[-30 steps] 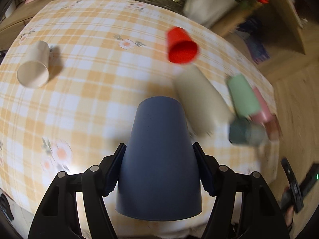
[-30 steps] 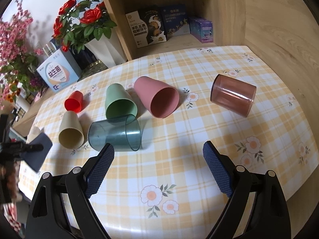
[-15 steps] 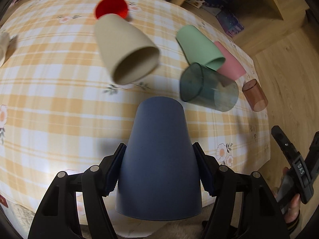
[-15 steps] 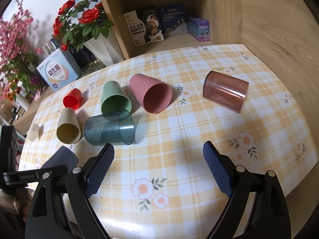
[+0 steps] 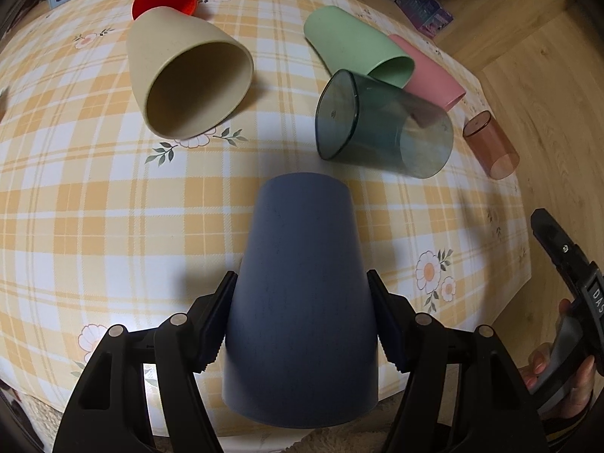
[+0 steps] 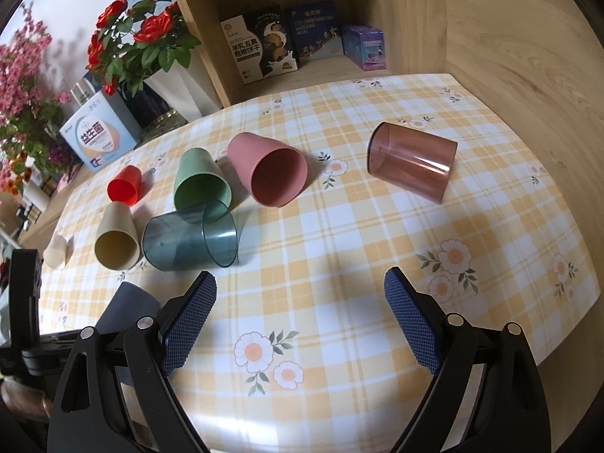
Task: Flip cup upside down
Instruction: 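Lift the blue cup with the left tool and carry it toward the right tool, then open the left tool to set the blue cup down on the table, then close the right tool around the blue cup's body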
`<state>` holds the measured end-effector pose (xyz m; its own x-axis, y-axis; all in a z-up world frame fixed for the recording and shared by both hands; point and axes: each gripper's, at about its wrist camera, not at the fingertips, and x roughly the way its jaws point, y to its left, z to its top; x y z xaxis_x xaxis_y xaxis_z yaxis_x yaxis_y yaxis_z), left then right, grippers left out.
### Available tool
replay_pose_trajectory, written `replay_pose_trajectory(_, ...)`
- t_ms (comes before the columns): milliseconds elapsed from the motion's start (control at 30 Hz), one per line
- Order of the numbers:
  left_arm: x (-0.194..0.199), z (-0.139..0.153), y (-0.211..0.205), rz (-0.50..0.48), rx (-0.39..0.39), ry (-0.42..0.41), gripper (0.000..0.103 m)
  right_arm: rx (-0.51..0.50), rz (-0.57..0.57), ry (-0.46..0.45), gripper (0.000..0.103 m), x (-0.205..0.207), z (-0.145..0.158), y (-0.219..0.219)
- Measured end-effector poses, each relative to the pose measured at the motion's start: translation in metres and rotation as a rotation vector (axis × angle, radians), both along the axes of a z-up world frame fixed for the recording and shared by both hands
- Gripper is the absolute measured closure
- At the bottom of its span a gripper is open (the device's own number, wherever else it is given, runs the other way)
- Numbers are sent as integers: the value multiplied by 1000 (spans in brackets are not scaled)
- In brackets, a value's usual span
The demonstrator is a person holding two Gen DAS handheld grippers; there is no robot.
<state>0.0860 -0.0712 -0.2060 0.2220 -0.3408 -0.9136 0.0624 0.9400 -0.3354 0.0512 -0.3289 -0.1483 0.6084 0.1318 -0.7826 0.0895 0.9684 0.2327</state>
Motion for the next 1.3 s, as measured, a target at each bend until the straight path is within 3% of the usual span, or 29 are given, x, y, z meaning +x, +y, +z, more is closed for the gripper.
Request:
replay_pose_trajectory(200,0,2,5,2,-5,-2,32,1,21,39,15,3,-3,7)
replay_pose_trajectory(500,-6,38,22,11,43,-152,18,41,96,92,16,10,0,29)
replay_pose_trajectory(700,-11,61,52,33,100,-265,13,91,168,155,15,20,-1,53)
replay_pose_trajectory(1100,-27,72,148,253,196,-344,6,324,313,351,15,47,-21,135)
replay_pose_trajectory(1300,-37,70,175,324,187,-347,6,297,297,417,16,55,-31,170)
